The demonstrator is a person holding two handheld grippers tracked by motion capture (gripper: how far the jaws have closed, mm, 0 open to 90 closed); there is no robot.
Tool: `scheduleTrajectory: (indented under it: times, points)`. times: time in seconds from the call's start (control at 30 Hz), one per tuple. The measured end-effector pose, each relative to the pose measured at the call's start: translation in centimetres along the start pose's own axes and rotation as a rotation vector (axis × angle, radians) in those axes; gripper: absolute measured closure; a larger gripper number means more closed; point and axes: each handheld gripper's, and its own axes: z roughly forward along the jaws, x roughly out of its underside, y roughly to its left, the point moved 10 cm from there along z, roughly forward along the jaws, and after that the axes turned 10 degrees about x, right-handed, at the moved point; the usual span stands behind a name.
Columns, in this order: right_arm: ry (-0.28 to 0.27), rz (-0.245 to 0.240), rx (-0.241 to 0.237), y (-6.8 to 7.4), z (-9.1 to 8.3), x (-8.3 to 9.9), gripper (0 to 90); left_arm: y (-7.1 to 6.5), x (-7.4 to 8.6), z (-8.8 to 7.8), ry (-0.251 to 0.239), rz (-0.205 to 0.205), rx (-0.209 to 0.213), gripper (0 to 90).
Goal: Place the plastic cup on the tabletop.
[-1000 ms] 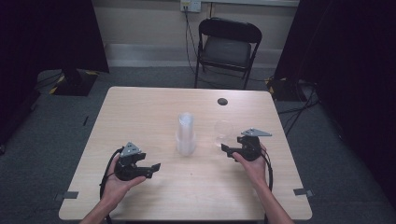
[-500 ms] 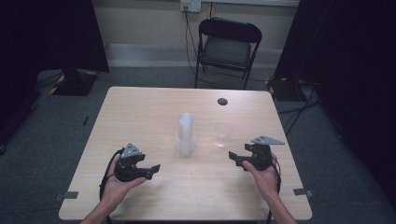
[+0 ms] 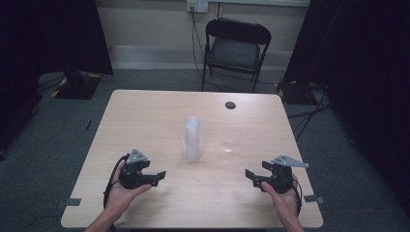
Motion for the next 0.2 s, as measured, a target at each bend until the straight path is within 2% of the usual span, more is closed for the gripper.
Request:
scheduleTrajectory:
  times: [0.2]
  points:
    - [0.015,-0.002,0.031,-0.51,0.26,0.84,17.7,-0.29,0.11,0.34,0.014,0.019,0.006,22.4]
